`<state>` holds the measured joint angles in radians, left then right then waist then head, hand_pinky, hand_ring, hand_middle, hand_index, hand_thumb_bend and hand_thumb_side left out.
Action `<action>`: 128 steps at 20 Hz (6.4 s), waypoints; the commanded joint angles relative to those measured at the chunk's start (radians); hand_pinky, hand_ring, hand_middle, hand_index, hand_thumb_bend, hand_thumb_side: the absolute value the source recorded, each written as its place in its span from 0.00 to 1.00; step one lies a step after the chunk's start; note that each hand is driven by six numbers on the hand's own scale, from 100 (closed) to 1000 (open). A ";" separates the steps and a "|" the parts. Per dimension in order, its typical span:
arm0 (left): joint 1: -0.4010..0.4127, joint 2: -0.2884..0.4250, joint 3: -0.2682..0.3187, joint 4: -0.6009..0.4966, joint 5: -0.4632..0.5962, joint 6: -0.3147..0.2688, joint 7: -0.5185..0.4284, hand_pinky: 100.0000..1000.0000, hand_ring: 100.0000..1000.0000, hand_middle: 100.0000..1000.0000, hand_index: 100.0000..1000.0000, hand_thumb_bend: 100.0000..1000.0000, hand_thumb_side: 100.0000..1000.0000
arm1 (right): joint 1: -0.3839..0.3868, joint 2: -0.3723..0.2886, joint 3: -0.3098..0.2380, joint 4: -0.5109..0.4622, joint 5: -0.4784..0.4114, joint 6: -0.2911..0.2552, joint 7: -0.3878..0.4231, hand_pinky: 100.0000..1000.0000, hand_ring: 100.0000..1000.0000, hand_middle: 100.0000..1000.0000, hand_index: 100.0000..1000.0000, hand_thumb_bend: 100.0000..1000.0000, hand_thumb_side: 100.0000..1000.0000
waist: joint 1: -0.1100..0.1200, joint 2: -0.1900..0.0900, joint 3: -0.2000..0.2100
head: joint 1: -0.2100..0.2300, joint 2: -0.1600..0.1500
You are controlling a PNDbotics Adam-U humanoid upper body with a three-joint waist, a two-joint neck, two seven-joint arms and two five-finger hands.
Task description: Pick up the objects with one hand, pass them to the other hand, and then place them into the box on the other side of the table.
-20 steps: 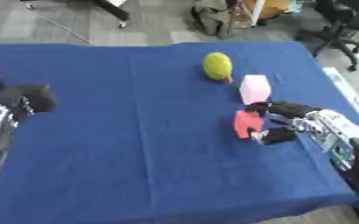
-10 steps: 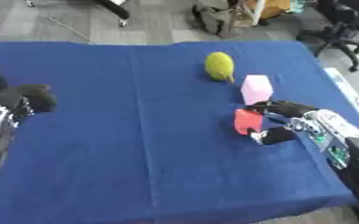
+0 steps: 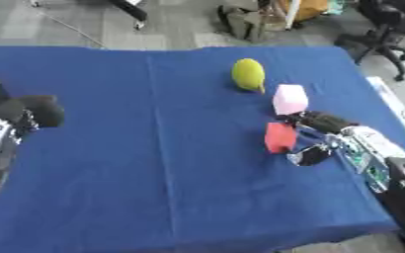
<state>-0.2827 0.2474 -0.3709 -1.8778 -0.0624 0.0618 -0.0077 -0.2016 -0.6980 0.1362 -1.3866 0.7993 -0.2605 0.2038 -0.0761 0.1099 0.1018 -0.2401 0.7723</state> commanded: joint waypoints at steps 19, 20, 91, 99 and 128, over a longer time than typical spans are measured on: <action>-0.014 0.006 -0.016 0.015 -0.030 0.016 -0.035 0.74 0.68 0.61 0.77 0.04 1.00 | 0.055 0.036 -0.035 -0.443 -0.098 -0.026 -0.222 0.66 0.58 0.32 0.89 0.00 0.00 | 0.012 -0.021 -0.029 | 0.024 -0.002; -0.015 0.005 -0.019 0.022 -0.029 0.019 -0.040 0.74 0.68 0.61 0.77 0.04 1.00 | 0.055 0.052 -0.033 -0.477 -0.103 -0.029 -0.216 0.66 0.57 0.32 0.90 0.00 0.00 | 0.014 -0.022 -0.032 | 0.025 -0.002; -0.243 -0.085 -0.264 0.233 0.665 0.139 -0.201 0.76 0.74 0.64 0.83 0.36 0.78 | -0.093 0.384 0.163 -0.613 -0.430 -0.152 -0.013 0.63 0.52 0.28 0.87 0.00 0.00 | 0.009 -0.043 -0.051 | 0.000 -0.002; -0.243 -0.085 -0.269 0.221 0.689 0.141 -0.138 0.74 0.70 0.57 0.79 0.25 0.78 | -0.086 0.389 0.167 -0.613 -0.438 -0.134 -0.006 0.66 0.53 0.28 0.87 0.00 0.05 | 0.009 -0.041 -0.053 | -0.002 -0.002; -0.234 -0.096 -0.275 0.207 0.768 0.128 -0.181 0.74 0.75 0.66 0.77 0.27 0.74 | -0.060 0.379 0.169 -0.613 -0.498 -0.110 -0.024 0.61 0.48 0.23 0.78 0.00 0.34 | 0.008 -0.041 -0.052 | -0.006 -0.002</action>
<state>-0.5022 0.1671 -0.6481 -1.6489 0.7037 0.1916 -0.1833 -0.2547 -0.3109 0.2999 -1.9787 0.3043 -0.3694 0.1834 -0.0692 0.0814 0.0498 -0.2432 0.7723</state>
